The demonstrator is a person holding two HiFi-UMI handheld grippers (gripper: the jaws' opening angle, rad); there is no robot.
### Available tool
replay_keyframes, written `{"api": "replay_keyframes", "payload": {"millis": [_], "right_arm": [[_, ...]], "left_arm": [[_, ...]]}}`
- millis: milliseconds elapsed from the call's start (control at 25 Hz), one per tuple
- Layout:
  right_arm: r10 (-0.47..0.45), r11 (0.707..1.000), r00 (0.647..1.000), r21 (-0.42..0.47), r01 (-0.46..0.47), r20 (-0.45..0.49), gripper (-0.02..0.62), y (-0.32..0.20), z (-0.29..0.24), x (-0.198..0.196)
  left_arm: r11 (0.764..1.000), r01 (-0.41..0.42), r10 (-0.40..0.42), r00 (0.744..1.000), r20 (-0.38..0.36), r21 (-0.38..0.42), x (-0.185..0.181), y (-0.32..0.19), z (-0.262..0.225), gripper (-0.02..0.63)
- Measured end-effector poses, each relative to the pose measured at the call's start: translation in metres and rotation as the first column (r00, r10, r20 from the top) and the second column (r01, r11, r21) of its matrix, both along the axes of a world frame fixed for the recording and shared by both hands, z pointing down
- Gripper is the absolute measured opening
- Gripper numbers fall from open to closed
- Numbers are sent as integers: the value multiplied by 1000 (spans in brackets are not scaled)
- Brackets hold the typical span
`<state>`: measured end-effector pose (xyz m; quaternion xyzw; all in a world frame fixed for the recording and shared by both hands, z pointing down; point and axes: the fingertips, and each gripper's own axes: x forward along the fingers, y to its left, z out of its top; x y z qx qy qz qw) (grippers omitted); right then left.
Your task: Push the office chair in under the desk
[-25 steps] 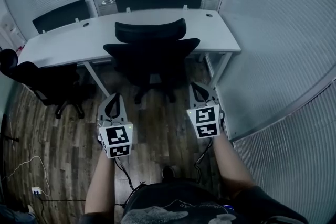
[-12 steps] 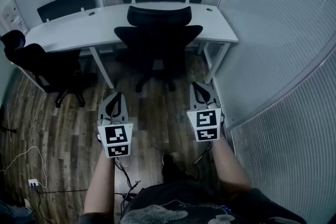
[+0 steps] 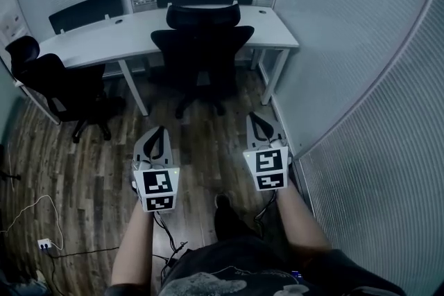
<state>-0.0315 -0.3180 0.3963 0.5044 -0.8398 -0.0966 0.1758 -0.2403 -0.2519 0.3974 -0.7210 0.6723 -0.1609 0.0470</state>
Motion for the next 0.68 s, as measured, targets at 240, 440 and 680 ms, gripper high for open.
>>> {"api": "replay_keyframes", "payload": {"millis": [240,440,680], "right_arm": [[-11,1000,1000,14,11,-12,21,66,0,5],[5,1000,1000,5,-5,-16,21,105,7,18],[4,1000,1000,0,-4,-24,21,141,13,20]], "left_arm": [[1000,-28,28,999,-30,9,12,56,-1,12],[999,-41,41,999,-5,13,18,96,1,12],[999,-47,48,999,-19,9,20,126,5,13]]}}
